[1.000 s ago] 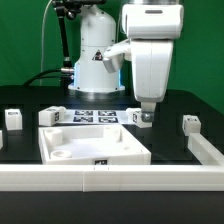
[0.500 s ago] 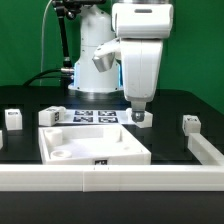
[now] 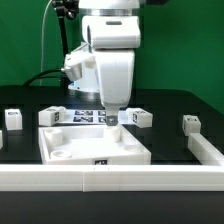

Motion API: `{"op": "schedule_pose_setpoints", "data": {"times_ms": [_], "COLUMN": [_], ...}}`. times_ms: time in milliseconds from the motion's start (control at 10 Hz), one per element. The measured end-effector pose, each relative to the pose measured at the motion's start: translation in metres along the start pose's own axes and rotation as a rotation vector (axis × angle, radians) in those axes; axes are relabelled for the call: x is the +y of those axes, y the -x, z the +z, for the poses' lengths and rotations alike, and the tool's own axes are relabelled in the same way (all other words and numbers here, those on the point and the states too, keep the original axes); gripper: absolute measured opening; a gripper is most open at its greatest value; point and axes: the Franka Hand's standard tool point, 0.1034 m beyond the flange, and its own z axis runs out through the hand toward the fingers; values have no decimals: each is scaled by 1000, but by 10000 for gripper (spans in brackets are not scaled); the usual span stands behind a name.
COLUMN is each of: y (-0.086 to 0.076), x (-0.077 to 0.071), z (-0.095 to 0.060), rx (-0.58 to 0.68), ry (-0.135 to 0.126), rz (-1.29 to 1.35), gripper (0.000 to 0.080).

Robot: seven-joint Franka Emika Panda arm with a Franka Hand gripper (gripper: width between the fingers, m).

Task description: Assemble one leg

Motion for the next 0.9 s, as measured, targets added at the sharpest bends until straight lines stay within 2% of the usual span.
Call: {"op": "schedule_pose_setpoints", "data": {"times_ms": [300,400,500,600,700,900], "y": [0,1,5,13,22,26], "x": [-21,-27,-42,-56,-68,-80], "z": [7,13,21,28,35,43], "rx": [-2,0,2,4,6,9], "ry": [-18,-12,-8,2,1,3], "rz": [0,-18,-35,-70,-70,-59], "gripper": [650,650,650,650,650,650]}}
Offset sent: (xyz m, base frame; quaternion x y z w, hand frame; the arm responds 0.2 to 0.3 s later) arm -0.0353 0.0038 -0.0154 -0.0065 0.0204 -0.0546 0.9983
